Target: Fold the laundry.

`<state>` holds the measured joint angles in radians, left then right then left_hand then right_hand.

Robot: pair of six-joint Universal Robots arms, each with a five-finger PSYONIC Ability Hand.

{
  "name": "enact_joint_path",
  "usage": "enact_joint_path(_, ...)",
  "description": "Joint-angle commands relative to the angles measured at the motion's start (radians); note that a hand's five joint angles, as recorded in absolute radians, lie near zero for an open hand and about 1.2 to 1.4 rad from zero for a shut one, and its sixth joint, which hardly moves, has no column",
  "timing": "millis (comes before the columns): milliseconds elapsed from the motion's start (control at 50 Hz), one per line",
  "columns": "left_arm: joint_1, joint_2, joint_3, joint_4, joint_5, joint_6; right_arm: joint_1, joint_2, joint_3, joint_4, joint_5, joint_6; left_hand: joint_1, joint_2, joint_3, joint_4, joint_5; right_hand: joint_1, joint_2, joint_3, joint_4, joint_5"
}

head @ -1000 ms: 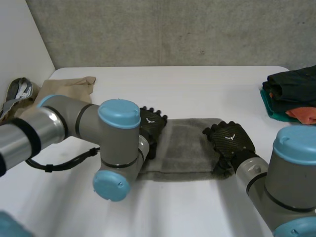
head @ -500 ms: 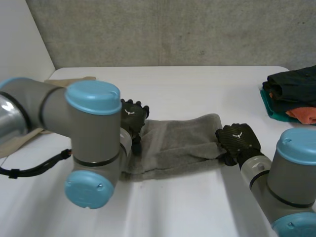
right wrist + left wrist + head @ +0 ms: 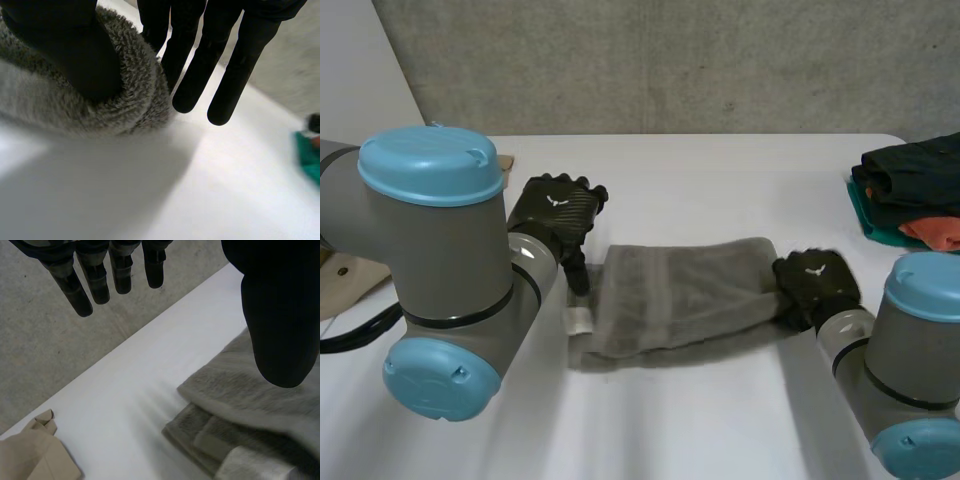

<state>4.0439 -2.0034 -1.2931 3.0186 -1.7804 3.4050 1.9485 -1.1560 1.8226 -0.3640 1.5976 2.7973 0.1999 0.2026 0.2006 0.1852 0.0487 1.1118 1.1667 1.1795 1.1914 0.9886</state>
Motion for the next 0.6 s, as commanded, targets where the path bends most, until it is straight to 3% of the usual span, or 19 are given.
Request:
enact_joint_path(20, 0.021, 0.020, -0.014, 0.000, 0.007, 0.005, 0.018, -0.088, 0.018, -0.111, 0.032, -0.358, -0.025, -0.028, -0.026, -0.011, -0.049, 0.284, 0.230, 0.217, 0.205, 0.233)
enact_joint_path(120, 0.044, 0.037, -0.023, 0.000, 0.006, 0.000, 0.167, -0.060, -0.048, -0.222, -0.068, -0.502, -0.025, -0.028, -0.026, -0.011, -0.049, 0.284, 0.230, 0.217, 0.205, 0.233)
enact_joint_path(200, 0.079, 0.061, -0.044, 0.003, 0.001, -0.001, 0.297, -0.012, -0.055, -0.321, -0.226, -0.536, -0.025, -0.028, -0.026, -0.011, -0.049, 0.284, 0.230, 0.217, 0.205, 0.233)
enact_joint_path(280, 0.115, 0.092, -0.069, 0.006, -0.007, -0.006, 0.384, 0.071, -0.042, -0.317, -0.367, -0.547, -0.025, -0.028, -0.026, -0.011, -0.049, 0.284, 0.230, 0.217, 0.205, 0.233)
enact_joint_path(360, 0.152, 0.123, -0.090, 0.006, -0.008, -0.013, 0.385, 0.101, -0.046, -0.279, -0.426, -0.565, -0.025, -0.028, -0.026, -0.011, -0.049, 0.284, 0.230, 0.217, 0.205, 0.233)
enact_joint_path(400, 0.165, 0.132, -0.094, 0.008, -0.005, -0.018, 0.368, 0.082, -0.048, -0.274, -0.432, -0.556, -0.025, -0.028, -0.026, -0.011, -0.049, 0.004, -0.051, -0.064, -0.076, -0.047)
enact_joint_path(420, 0.174, 0.138, -0.092, 0.009, -0.002, -0.021, 0.348, 0.053, -0.054, -0.276, -0.429, -0.526, -0.025, -0.028, -0.026, -0.011, -0.049, -0.306, -0.361, -0.374, -0.385, -0.357)
enact_joint_path(480, 0.184, 0.137, -0.078, 0.016, 0.006, -0.029, 0.316, 0.019, -0.068, -0.274, -0.407, -0.449, -0.025, -0.028, -0.026, -0.011, -0.049, -0.572, -0.627, -0.640, -0.652, -0.624)
enact_joint_path(560, 0.167, 0.114, -0.035, 0.026, 0.036, -0.036, 0.235, -0.042, -0.098, -0.247, -0.325, -0.169, -0.025, -0.028, -0.026, -0.011, -0.049, -0.895, -0.950, -0.963, -0.975, -0.947)
enact_joint_path(600, 0.144, 0.086, 0.001, 0.035, 0.065, -0.046, 0.190, -0.085, -0.129, -0.196, -0.262, 0.035, -0.025, -0.028, -0.026, -0.011, -0.049, -0.937, -0.992, -1.005, -1.017, -0.989)
